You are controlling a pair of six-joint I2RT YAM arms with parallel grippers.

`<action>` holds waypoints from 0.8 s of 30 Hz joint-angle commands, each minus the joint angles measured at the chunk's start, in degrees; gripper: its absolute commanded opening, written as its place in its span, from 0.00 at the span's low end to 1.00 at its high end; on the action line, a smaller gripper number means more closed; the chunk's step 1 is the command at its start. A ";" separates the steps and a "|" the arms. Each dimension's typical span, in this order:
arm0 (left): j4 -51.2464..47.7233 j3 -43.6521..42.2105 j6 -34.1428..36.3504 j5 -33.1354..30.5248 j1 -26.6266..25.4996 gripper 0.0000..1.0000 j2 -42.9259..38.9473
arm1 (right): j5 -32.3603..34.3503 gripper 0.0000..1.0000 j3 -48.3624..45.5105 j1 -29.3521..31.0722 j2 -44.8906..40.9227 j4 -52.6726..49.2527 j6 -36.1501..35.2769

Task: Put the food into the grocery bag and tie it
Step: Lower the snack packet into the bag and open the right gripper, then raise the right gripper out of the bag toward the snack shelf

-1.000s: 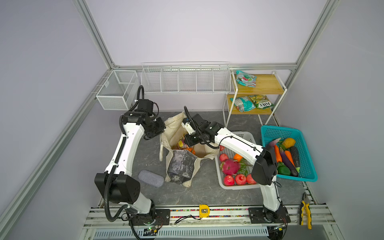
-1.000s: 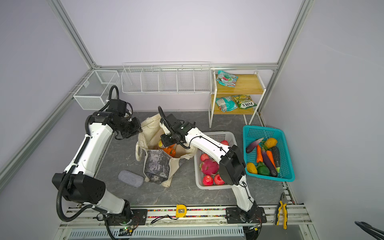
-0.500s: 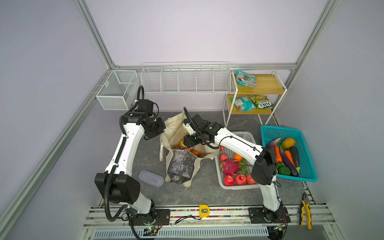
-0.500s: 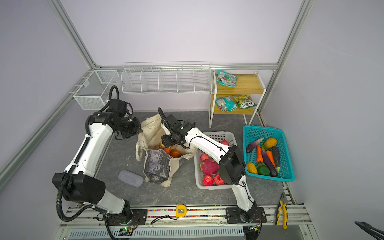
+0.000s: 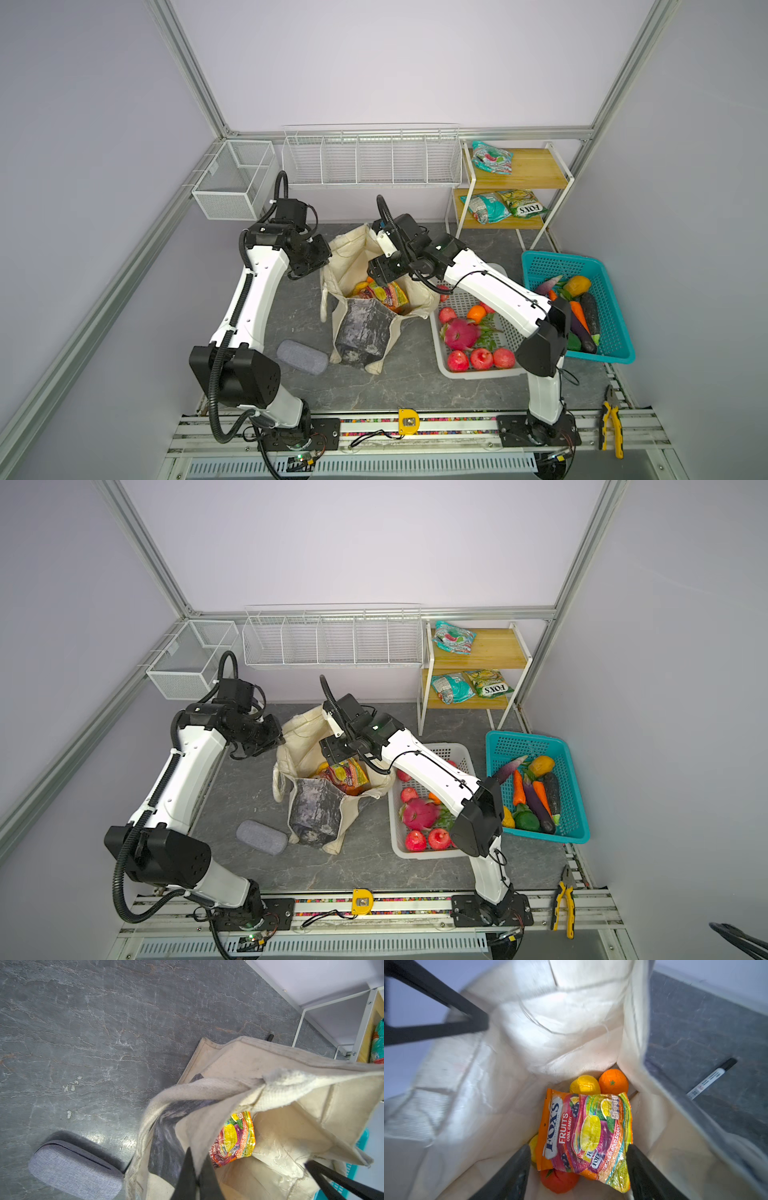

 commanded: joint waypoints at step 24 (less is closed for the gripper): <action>1.68 -0.64 0.43 0.51 0.13 0.00 -3.00 | 1.73 0.78 4.77 -26.45 -16.37 12.13 8.55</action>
